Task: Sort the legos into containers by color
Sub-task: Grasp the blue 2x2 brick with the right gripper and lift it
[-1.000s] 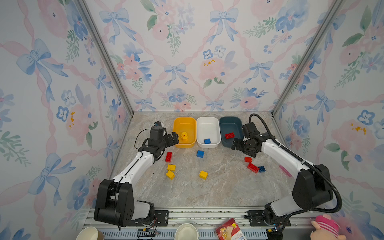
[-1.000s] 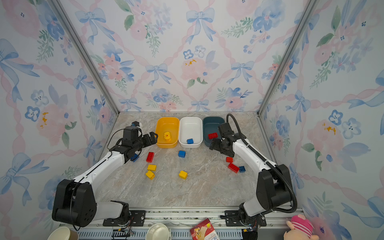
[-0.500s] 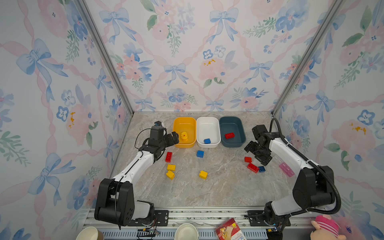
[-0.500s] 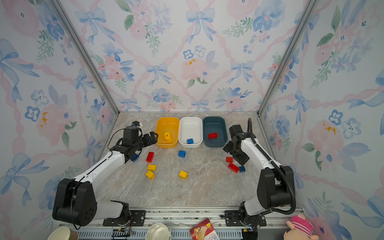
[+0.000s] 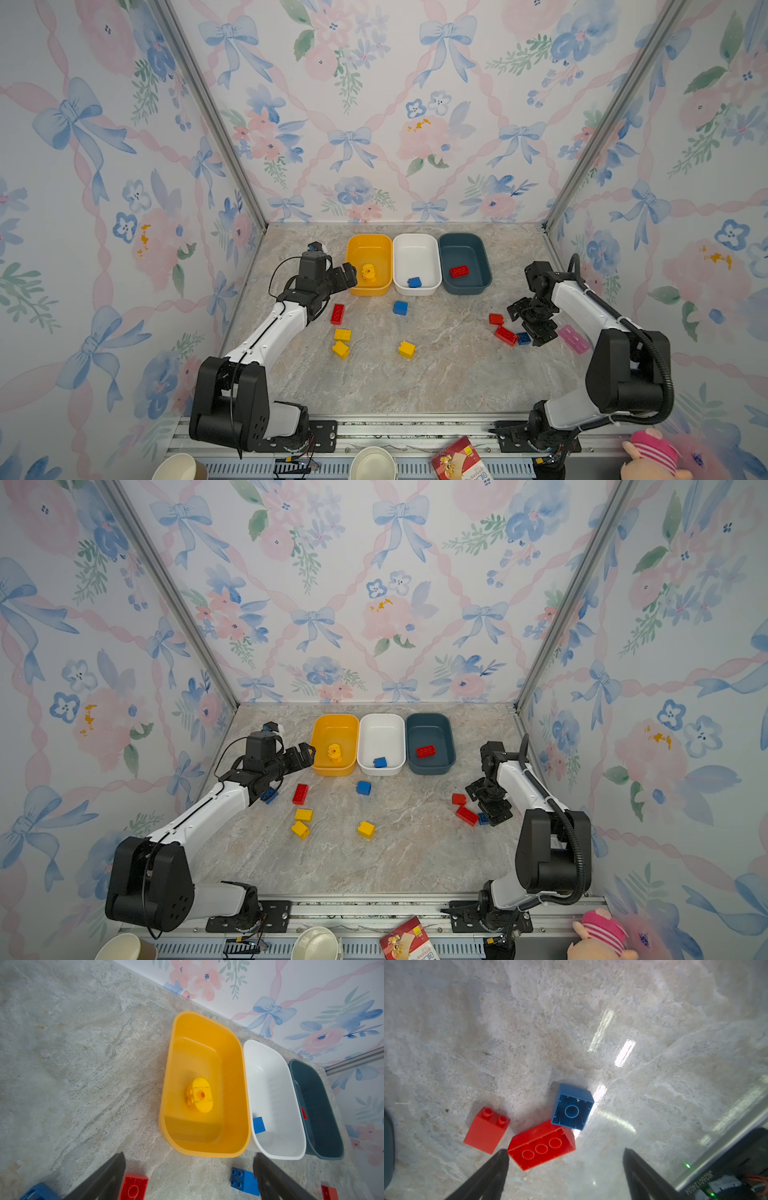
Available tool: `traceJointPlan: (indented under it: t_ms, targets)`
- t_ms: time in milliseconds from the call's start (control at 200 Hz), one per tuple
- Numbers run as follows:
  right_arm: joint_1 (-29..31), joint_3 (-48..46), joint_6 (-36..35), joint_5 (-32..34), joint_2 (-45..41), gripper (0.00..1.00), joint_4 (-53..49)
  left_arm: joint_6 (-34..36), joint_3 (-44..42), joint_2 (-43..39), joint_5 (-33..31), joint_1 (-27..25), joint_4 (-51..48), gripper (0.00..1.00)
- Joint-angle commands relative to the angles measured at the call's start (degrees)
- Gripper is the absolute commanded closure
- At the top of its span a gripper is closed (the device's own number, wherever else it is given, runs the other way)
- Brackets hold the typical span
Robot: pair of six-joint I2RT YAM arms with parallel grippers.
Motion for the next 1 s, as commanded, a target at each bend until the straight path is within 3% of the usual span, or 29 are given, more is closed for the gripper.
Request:
traceJointPlan:
  t_ms: [0, 540, 995]
  targets:
    - [-1.2, -2.0, 0.2, -0.6, 1.6, 0.15, 1.3, 0.2, 0.3, -0.2, 0.7, 0.5, 0.3, 0.02]
    - [-3.7, -8.1, 0.6, -0.9, 1.8, 0.25, 12.2, 0.6, 0.5, 0.0, 0.8, 1.0, 0.3, 0.02]
    - [-3.9, -10.3, 1.3, -1.4, 2.9, 0.47, 14.8, 1.0, 0.8, 0.5, 1.0, 1.5, 0.2, 0.02]
